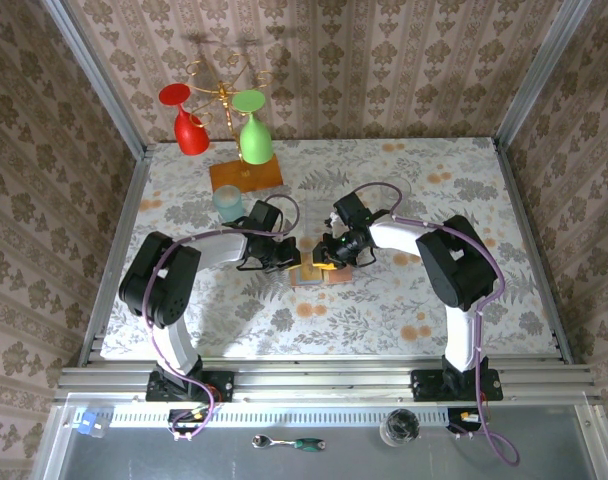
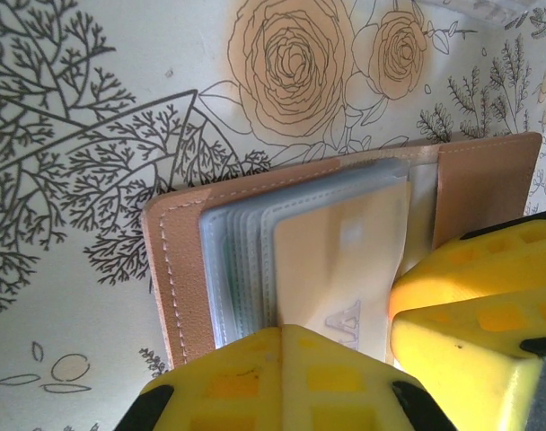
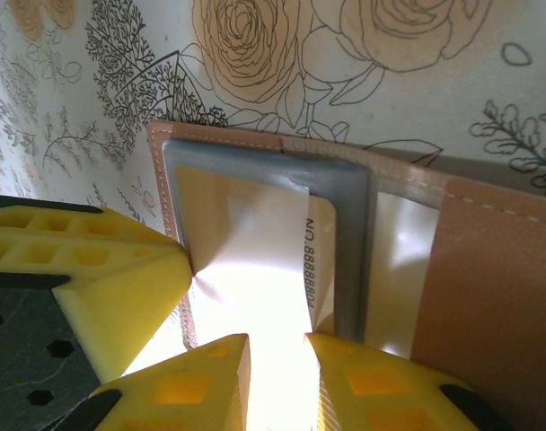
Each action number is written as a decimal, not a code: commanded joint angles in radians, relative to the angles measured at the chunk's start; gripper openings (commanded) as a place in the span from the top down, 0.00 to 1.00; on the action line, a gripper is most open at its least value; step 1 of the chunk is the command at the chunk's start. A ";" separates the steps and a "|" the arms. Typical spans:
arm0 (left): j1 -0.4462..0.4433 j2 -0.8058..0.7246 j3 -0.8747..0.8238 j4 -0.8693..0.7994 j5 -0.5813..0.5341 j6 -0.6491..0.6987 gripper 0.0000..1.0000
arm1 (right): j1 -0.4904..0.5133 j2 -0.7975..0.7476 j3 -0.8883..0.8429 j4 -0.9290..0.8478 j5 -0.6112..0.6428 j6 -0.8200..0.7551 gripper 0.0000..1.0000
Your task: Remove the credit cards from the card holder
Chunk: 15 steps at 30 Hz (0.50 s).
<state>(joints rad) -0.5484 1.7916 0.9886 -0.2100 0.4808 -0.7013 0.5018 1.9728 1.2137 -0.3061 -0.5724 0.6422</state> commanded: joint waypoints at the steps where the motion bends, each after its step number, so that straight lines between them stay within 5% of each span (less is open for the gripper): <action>1: 0.008 0.013 -0.004 -0.054 -0.030 0.029 1.00 | 0.000 0.005 0.012 -0.087 0.096 -0.030 0.75; 15: 0.016 0.020 -0.003 -0.052 -0.030 0.038 1.00 | 0.000 -0.058 0.018 -0.080 0.105 -0.040 0.74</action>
<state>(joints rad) -0.5442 1.7916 0.9890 -0.2104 0.4808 -0.6907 0.5018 1.9514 1.2167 -0.3336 -0.5098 0.6243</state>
